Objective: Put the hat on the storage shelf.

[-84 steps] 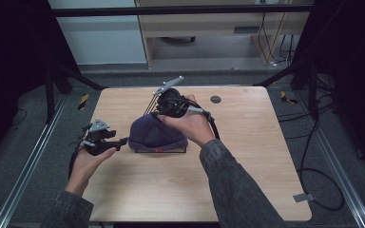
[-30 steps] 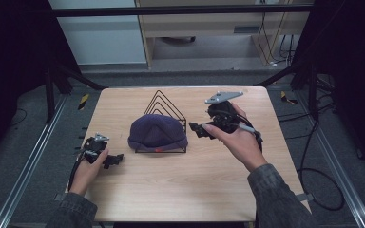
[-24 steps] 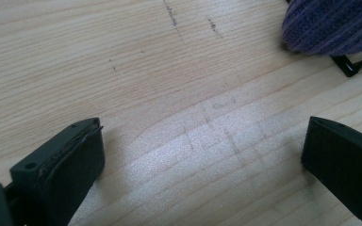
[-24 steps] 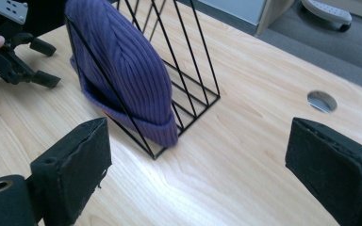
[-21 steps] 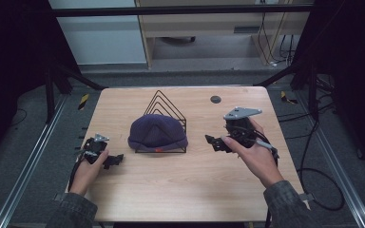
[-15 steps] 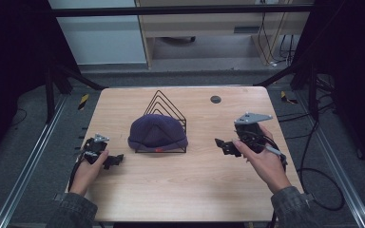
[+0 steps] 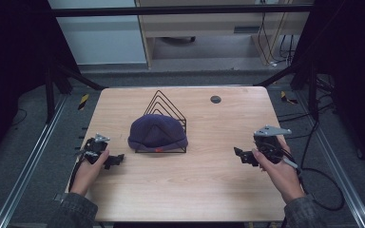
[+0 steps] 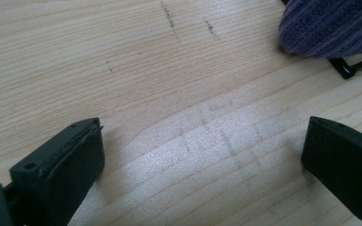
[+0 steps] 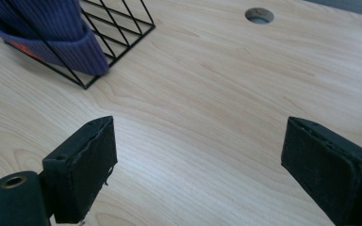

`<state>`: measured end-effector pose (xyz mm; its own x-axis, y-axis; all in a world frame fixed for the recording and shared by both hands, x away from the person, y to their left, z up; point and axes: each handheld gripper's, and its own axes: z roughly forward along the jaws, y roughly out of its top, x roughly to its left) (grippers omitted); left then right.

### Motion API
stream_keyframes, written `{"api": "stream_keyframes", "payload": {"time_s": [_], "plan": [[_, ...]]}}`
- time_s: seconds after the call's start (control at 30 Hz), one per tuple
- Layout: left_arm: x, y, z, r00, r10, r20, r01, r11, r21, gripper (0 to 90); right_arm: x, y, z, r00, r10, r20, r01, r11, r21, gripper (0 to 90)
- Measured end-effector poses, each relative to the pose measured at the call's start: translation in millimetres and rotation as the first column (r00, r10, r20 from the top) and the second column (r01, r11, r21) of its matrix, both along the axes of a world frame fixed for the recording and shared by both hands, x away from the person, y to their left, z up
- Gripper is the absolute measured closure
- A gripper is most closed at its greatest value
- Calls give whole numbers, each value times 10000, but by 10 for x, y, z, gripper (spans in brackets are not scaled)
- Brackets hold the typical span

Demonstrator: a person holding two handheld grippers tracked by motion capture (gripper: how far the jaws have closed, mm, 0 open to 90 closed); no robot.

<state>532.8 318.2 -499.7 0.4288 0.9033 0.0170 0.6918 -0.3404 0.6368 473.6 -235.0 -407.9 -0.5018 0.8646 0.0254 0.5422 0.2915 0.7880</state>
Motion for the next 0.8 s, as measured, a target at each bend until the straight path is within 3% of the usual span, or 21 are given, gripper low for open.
{"api": "stream_keyframes", "payload": {"time_s": [0.23,0.47,0.6,0.8], "plan": [[-1,3,1,10000,-26,-10,26,10000,27,0,-47,-126,-236,9991,-250,-353,243,9995,-210,118],[-3,2,0,10000,-25,5,25,10000,18,0,-87,-189,-642,9933,-409,-1084,355,9980,-520,120],[-3,1,0,10000,-24,4,24,10000,17,0,-98,-195,-805,9881,-697,-1373,648,9971,-403,120],[-3,-2,-1,10000,-25,20,25,10000,1,0,-66,-198,-937,9840,-1026,-1455,1009,9947,-194,114]]}}
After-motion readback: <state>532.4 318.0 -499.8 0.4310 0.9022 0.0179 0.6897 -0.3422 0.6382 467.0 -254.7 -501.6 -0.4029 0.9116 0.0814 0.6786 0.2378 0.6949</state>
